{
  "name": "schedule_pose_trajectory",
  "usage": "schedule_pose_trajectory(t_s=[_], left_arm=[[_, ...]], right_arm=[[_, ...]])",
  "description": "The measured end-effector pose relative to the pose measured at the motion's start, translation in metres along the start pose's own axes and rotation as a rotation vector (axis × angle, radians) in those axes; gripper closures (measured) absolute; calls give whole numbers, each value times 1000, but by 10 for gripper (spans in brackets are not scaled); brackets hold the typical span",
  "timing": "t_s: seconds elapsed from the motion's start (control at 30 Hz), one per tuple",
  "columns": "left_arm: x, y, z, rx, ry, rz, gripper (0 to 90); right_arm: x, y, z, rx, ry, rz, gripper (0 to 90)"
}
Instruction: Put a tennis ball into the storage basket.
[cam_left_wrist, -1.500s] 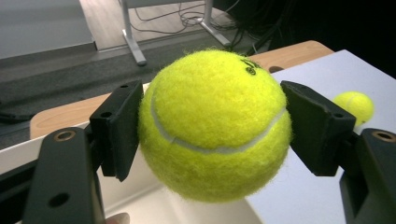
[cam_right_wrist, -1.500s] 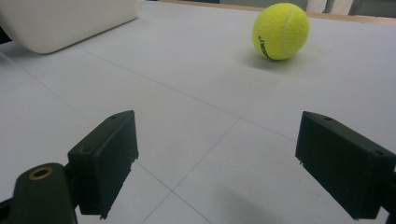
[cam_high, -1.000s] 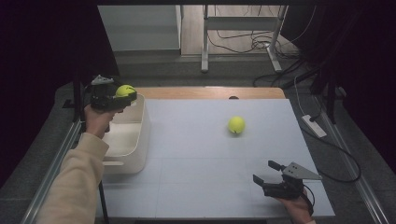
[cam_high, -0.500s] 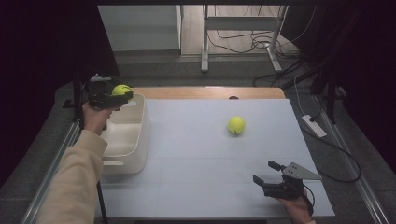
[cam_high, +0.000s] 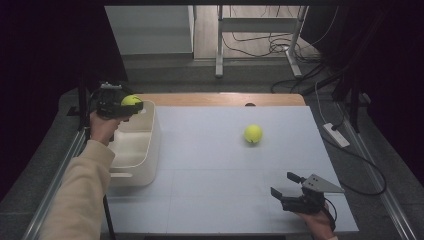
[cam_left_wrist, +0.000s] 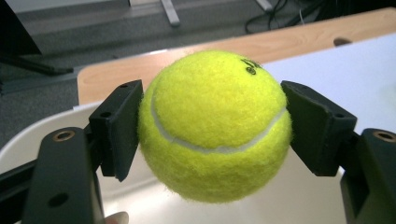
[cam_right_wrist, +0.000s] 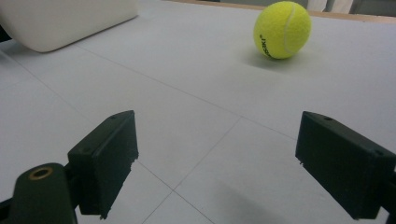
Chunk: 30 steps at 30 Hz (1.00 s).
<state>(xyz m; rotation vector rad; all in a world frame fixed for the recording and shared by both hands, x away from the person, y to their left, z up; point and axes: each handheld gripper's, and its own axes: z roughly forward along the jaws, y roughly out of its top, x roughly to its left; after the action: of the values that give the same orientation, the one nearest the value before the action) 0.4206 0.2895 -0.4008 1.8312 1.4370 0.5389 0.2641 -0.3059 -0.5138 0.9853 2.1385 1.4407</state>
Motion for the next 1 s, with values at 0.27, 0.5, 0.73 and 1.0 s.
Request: schedule_pose_trajectory(t_s=[0.27,0.5,0.73,1.0], left_arm=[[1,-3,3,30,2,7,260],[1,-3,1,22,1,5,255],[-4,-1,-9,-35,0,-13,120],[-11,-3,-19,-94,-64,-14,103]], right_arm=[[0,0,0,1,0,-2,131],[0,0,0,1,2,-1,131],[0,0,0,2,0,-4,131],[0,0,0,3,-1,-5,131]])
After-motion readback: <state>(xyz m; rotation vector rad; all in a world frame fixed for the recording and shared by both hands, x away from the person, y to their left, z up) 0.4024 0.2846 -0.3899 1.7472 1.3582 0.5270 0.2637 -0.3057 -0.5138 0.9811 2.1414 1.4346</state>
